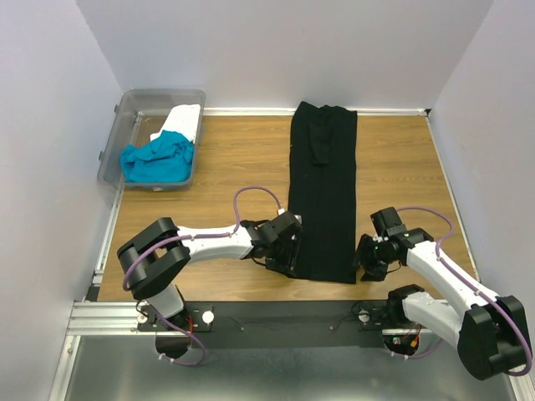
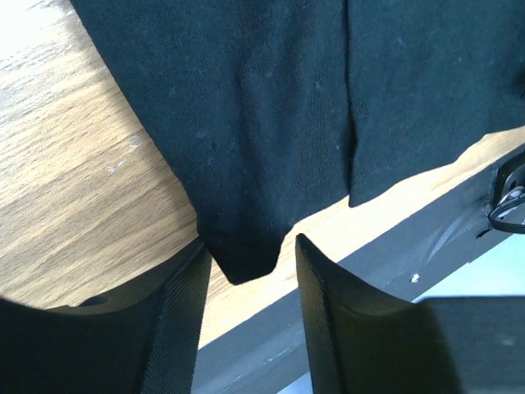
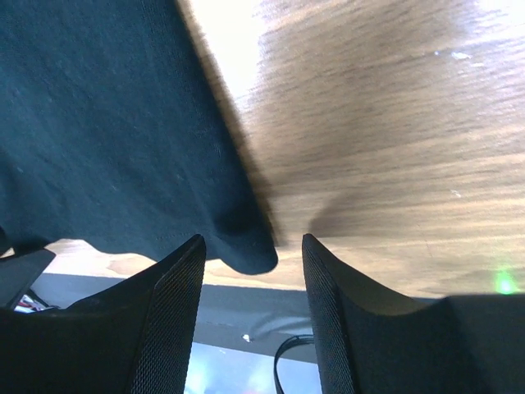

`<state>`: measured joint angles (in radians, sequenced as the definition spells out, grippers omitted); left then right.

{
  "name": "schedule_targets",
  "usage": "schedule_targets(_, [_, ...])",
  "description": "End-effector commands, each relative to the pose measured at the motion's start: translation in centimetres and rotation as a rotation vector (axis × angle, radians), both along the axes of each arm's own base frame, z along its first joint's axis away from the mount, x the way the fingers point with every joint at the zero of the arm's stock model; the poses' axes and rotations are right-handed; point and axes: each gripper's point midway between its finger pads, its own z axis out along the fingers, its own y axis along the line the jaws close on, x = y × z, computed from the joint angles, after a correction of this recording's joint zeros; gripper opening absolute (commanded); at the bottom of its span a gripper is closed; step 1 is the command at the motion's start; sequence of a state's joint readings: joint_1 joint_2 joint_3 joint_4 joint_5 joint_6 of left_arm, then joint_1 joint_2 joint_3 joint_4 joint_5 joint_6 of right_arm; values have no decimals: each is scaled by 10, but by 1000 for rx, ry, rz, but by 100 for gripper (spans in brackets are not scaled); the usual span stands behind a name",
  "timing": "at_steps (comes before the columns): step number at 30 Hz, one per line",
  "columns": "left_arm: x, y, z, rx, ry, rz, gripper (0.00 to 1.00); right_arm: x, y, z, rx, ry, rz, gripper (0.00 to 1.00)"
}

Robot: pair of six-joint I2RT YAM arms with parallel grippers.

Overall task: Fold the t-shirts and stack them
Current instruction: Fold the tshirt

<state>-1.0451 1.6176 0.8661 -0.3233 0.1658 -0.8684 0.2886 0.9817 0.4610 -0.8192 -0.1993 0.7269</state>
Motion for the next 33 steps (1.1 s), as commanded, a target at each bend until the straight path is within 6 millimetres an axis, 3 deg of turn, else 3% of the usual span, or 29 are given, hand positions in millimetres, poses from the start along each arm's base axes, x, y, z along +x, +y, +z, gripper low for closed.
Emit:
schedule_targets(1, [2,4,-8,51,-11,28,48,2,7,-3,35,-11,-10,57])
schedule_targets(11, [-3,15,-14,89,-6,23,38,-6,11,-12,43,28,-6,56])
schedule_targets(14, [-4,16,-15,93,-4,21,33,-10,11,-15,30,51,3,50])
schedule_targets(17, [-4,18,-17,99,-4,17,32,-15,7,-17,0,72,-2,43])
schedule_targets(19, [-5,19,-18,104,-4,15,24,-17,5,-13,-8,69,-11,36])
schedule_targets(20, [-4,20,-18,106,-5,16,18,-16,4,-10,-14,61,-18,26])
schedule_targets(24, [-9,26,-20,123,6,10,10,-19,-3,1,-51,61,-44,1])
schedule_targets(33, [-26,56,-21,171,33,-1,7,-24,-4,10,-61,96,-27,0])
